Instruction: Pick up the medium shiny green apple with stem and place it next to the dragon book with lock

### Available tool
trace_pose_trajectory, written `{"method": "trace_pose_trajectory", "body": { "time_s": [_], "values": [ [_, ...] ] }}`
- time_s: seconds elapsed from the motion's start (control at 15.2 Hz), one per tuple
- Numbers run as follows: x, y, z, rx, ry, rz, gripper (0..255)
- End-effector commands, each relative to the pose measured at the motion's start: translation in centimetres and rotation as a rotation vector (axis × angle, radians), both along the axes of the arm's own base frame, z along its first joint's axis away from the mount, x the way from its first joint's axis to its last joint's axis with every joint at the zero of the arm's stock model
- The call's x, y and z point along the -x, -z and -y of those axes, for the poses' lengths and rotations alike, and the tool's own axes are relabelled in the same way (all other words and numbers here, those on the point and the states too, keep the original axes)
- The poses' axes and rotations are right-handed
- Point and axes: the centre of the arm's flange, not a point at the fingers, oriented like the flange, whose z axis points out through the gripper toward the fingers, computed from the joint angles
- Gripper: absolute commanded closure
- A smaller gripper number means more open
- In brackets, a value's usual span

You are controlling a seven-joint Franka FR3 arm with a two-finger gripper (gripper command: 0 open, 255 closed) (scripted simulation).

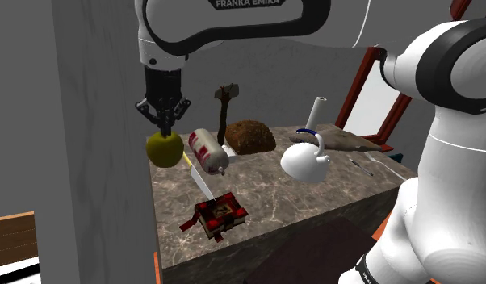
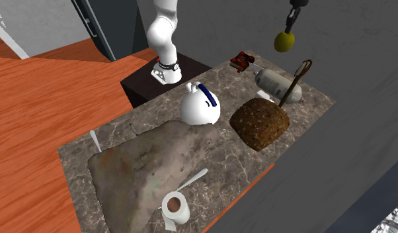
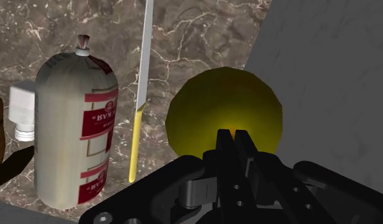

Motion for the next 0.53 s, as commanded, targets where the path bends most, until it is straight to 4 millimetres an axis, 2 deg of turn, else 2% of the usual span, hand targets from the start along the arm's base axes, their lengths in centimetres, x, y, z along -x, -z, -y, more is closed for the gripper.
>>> {"method": "trace_pose_trajectory", "body": {
  "time_s": [0.0, 0.33, 0.46],
  "values": [
    [-0.5, 7.9, -1.7, 0.026, -0.019, -0.086, 255],
    [-0.5, 10.5, -1.7, 0.026, -0.019, -0.086, 255],
    [-0.5, 10.5, -1.7, 0.026, -0.019, -0.086, 255]
  ]
}}
